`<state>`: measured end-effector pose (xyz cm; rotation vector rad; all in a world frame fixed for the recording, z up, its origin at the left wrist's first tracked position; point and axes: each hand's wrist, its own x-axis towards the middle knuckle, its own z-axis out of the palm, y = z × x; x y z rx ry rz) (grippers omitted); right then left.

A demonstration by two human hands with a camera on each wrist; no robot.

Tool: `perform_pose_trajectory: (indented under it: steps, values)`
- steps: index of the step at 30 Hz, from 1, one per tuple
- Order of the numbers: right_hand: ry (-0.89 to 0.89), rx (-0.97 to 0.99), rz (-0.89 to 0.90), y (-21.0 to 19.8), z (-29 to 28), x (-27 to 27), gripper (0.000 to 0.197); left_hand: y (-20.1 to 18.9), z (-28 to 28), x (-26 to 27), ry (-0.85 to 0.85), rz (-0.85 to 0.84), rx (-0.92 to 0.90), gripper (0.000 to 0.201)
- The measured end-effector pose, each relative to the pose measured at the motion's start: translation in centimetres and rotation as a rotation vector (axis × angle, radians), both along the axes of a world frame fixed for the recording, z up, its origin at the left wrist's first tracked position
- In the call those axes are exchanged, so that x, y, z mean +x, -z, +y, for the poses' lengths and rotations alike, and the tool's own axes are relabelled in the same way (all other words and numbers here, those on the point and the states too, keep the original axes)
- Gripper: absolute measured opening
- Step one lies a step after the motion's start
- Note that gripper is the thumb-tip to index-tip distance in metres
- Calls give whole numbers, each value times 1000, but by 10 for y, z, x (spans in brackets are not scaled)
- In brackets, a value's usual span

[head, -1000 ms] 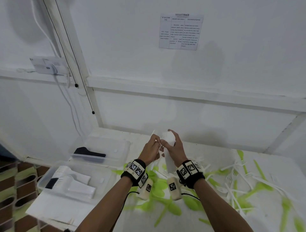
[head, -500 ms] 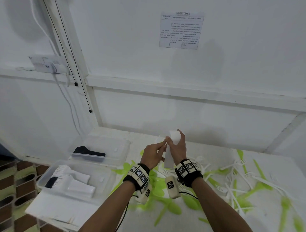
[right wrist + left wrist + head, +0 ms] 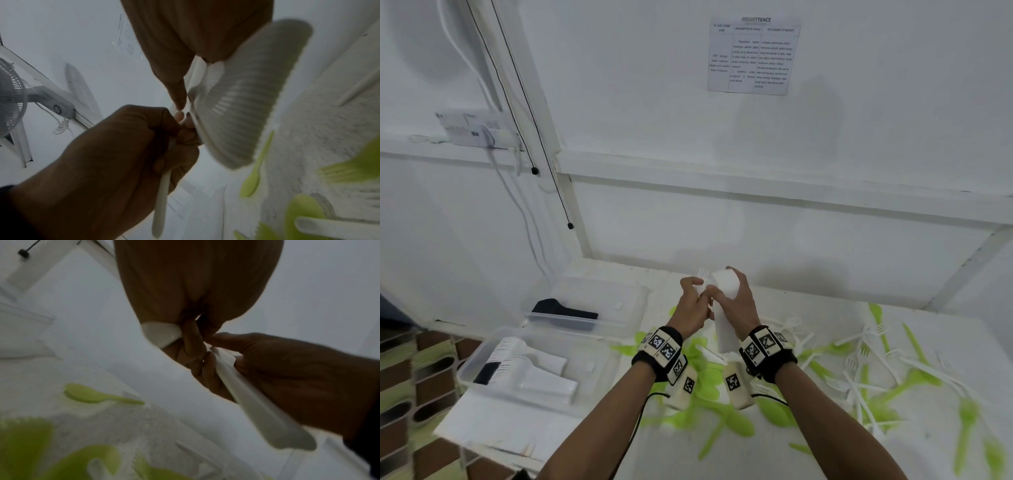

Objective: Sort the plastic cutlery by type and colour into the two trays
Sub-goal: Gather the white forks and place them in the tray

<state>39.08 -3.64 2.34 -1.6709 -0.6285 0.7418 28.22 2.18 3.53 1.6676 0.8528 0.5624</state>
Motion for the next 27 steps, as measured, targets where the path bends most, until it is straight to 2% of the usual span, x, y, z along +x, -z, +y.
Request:
perform_pose_trajectory:
  steps: [3, 6, 12, 15, 19, 23, 27]
  values:
    - [19, 10, 24, 0, 0, -2, 53, 2, -2, -3, -29, -14, -29, 29]
    - [23, 7, -5, 5, 0, -4, 49, 5, 0, -4, -52, 43, -30, 30]
    - [108, 60, -52, 0, -5, -6, 57, 13, -3, 0, 41, 60, 142, 24]
    - [173, 39, -39, 2, -7, -3, 56, 19, -2, 1, 66, 54, 208, 30]
    - [237, 41, -5, 4, -9, 0, 52, 27, -4, 1, 98, 7, 155, 34]
    - [271, 27, 26, 4, -6, -2, 45, 40, -9, 4, -1, -38, 154, 33]
    - [259, 29, 1, 4, -7, -3, 43, 39, -13, 4, 11, -90, -12, 35]
